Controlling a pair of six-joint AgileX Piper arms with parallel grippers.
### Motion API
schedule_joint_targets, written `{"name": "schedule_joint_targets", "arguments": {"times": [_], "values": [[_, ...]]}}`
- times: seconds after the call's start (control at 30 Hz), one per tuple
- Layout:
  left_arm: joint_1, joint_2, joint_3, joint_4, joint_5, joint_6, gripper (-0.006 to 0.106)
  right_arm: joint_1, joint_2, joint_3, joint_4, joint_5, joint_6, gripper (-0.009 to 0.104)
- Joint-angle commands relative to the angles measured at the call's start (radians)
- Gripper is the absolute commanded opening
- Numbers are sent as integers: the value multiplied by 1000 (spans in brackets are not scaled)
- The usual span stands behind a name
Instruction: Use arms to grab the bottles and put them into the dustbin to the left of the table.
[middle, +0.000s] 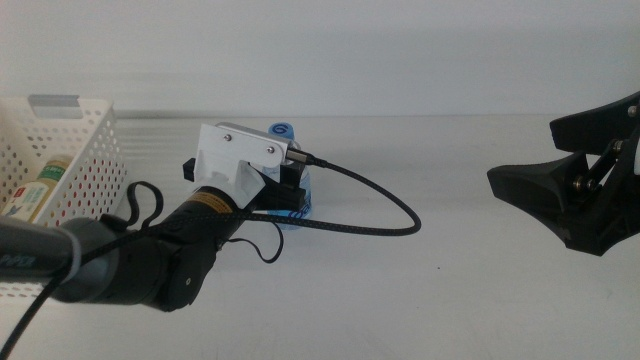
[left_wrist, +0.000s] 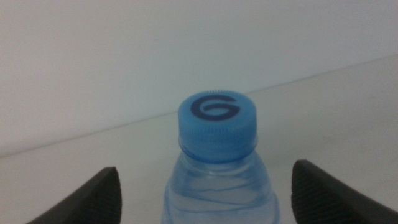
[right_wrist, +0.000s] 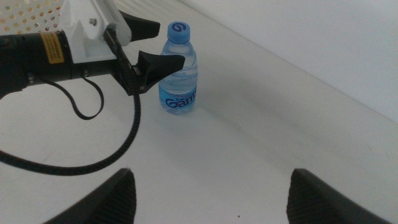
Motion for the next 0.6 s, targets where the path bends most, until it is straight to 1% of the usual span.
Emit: {"name": "schedule_joint_targets", "arguments": {"times": [0.0, 0.07, 0.4, 0.57], "values": [[8, -23, -45, 18, -70, -24, 90, 2, -10, -36, 0, -70, -12, 63], [8, -8, -58, 34, -70, -29, 90, 2, -10, -36, 0, -70, -12, 63], [9, 93, -135, 25, -85, -27, 90, 2, -10, -36, 0, -70, -12, 63], [9, 151, -155, 25, -148, -25, 90, 2, -10, -36, 0, -70, -12, 63]]}}
